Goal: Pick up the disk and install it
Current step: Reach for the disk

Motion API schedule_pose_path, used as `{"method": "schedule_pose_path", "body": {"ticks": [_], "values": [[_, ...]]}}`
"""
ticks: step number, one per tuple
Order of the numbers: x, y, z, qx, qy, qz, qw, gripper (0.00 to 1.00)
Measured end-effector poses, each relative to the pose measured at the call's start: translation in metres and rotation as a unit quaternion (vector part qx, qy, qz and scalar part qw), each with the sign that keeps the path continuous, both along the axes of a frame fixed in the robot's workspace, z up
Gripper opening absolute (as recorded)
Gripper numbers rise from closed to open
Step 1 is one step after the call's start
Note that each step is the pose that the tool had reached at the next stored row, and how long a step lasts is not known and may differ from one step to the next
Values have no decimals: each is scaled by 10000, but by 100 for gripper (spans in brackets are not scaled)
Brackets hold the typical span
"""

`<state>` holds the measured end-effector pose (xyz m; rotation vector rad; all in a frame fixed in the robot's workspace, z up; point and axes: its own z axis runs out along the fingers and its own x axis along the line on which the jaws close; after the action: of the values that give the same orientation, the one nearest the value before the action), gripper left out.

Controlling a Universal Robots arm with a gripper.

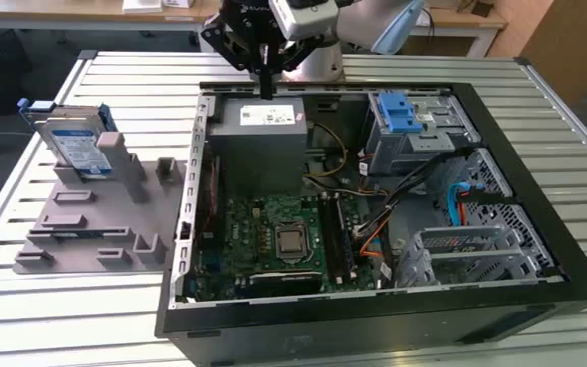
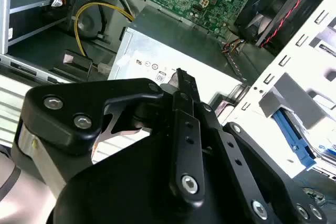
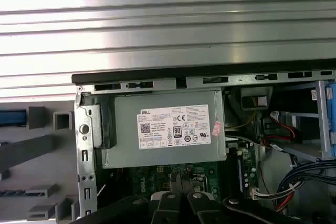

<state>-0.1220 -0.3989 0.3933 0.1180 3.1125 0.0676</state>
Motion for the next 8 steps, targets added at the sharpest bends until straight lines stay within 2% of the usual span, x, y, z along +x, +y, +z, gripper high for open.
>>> {"method": "schedule_pose_path", "body": {"ticks": [8], "values": [[-15,0,0,0,0,0,10000,11]]}}
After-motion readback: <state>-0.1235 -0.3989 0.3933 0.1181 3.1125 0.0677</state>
